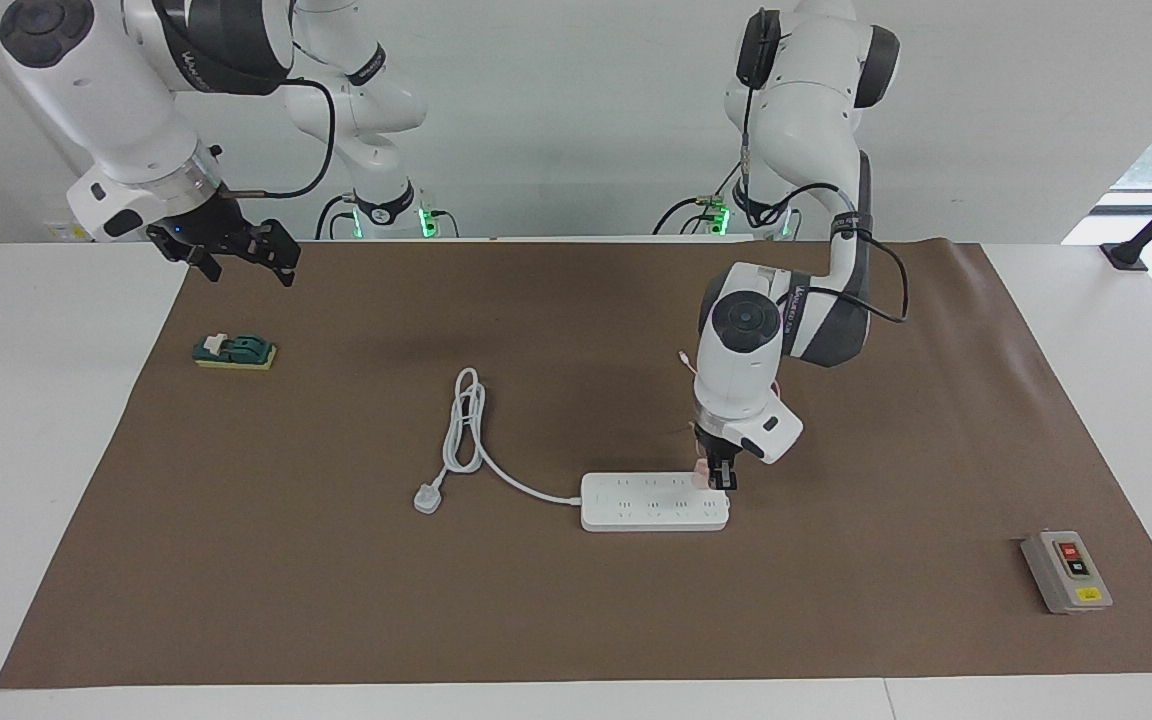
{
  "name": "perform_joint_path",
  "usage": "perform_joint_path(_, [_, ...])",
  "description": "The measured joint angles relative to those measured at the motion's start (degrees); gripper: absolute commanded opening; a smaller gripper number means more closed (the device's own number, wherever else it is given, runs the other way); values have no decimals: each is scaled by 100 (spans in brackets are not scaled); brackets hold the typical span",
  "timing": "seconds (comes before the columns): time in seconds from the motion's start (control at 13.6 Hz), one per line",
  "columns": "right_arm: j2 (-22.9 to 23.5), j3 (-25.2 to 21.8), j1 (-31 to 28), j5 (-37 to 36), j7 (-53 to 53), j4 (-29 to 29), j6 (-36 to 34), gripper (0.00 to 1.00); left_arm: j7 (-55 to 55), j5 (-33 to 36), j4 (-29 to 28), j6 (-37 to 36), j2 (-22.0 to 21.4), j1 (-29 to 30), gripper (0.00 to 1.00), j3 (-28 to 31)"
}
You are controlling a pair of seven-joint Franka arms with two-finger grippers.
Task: Plug charger into power strip
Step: 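Push the charger prongs into the strip socket with the left gripper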
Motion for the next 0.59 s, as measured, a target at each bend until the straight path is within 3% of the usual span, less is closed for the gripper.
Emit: perform_joint_path(0.59, [19,0,15,0,0,0,0,100,0,39,-51,57,-13,-50,0,42])
